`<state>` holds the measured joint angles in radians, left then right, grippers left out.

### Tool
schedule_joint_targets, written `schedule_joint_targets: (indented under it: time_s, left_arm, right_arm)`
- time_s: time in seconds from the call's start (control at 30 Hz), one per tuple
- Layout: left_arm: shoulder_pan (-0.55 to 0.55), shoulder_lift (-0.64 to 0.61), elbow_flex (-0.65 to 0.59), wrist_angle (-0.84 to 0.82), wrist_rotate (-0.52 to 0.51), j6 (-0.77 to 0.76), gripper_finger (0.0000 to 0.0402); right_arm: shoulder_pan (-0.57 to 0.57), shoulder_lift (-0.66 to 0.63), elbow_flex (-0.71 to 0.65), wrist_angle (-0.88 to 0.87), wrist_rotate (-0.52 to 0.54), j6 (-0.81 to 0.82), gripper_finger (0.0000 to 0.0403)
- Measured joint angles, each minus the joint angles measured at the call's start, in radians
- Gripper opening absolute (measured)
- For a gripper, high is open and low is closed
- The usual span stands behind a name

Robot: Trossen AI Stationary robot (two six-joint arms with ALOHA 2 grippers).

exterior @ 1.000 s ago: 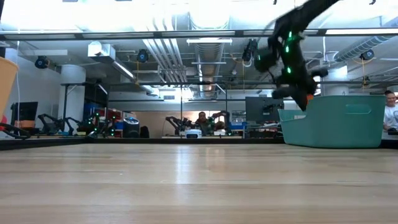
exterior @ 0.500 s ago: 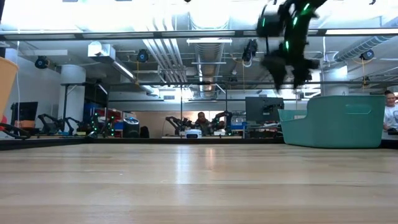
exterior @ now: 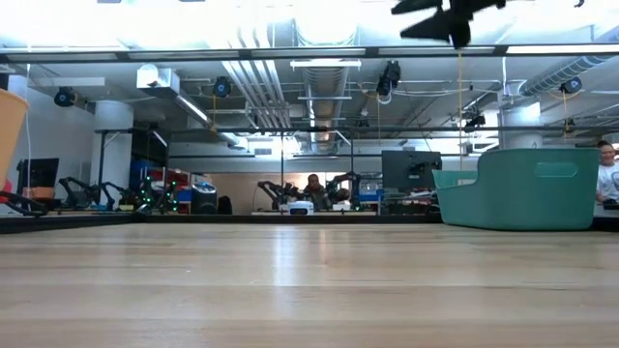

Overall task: Sort blocks
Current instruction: Return to Home Position

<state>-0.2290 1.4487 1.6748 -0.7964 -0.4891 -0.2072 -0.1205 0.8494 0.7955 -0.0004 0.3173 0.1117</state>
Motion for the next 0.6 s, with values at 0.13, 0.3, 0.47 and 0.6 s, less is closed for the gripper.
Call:
schedule_joint_targets:
  time_s: [0.13, 0.3, 0.47, 0.6]
  left_arm:
    - [0.020, -0.228, -0.292, 0.339, 0.132, 0.111, 0.0210]
    - [0.168, -0.398, -0.668, 0.896, 0.496, 0.107, 0.0210]
    - [0.382, -0.510, -0.936, 1.174, 0.828, -0.024, 0.0210]
    - [0.478, -0.688, -1.089, 1.454, 0.953, -0.148, 0.0210]
  right_arm:
    - [-0.011, -0.081, -0.133, 0.093, -0.206, -0.009, 0.0282]
    - [-0.018, -0.150, -0.231, 0.177, -0.226, 0.008, 0.0274]
    - [-0.043, -0.177, -0.254, 0.178, -0.245, 0.026, 0.0269]
    - [-0.070, -0.212, -0.254, 0.180, -0.326, 0.048, 0.0276]
